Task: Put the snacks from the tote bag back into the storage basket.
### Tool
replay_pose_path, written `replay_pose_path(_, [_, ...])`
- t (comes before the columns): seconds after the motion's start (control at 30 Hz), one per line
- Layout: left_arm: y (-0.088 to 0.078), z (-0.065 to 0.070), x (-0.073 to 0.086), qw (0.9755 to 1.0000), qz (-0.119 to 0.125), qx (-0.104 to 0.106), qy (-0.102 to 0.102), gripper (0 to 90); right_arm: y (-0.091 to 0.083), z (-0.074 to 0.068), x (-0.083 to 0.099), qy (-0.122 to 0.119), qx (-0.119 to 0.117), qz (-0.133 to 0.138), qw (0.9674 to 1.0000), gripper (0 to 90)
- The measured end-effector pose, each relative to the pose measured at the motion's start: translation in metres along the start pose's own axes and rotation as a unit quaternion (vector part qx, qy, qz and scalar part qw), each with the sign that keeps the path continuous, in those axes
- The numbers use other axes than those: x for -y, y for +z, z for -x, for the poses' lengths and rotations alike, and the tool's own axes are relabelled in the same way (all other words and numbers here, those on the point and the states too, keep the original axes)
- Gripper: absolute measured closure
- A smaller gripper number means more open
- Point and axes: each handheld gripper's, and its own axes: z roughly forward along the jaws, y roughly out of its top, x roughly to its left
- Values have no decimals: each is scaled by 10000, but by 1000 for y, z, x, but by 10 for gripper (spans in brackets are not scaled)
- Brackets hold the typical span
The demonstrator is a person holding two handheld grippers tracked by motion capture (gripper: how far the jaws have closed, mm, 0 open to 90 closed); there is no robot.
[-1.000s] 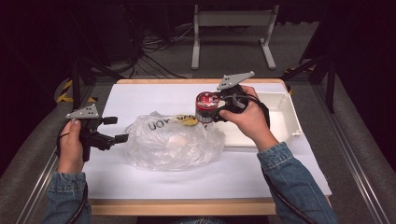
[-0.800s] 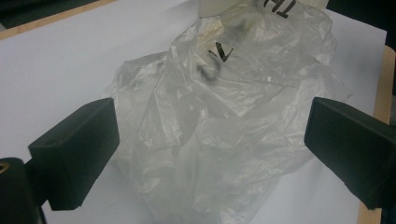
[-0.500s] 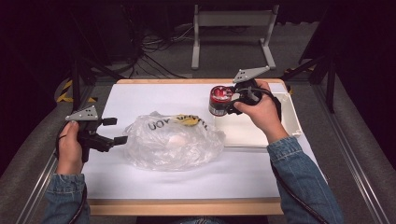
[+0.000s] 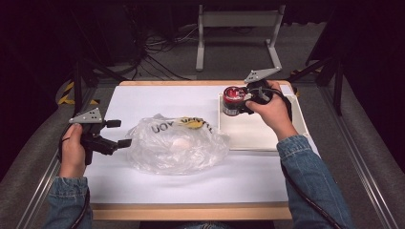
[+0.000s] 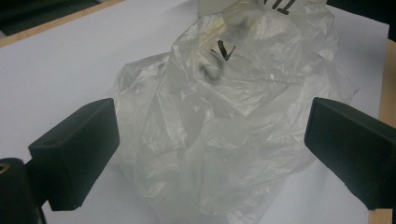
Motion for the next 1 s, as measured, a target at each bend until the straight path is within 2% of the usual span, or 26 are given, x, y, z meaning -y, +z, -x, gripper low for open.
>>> replay_pose_path(0.17, [0,-1,0,10000,-42,50,-32,39,5,6,4,-56,53,-29,10000,254])
replay_pose_path(0.3, [2,0,0,9999,-110,97,-43,38,8,10,8,-36,-4,-14,10000,254])
replay_pose_path(0.53, [3,0,0,9997,-208,-39,-127,42,18,18,21,-10,-23,3,10000,255])
replay_pose_path(1.0, [5,0,0,9995,-269,-74,-160,43,36,24,45,-57,-21,-215,9998,255])
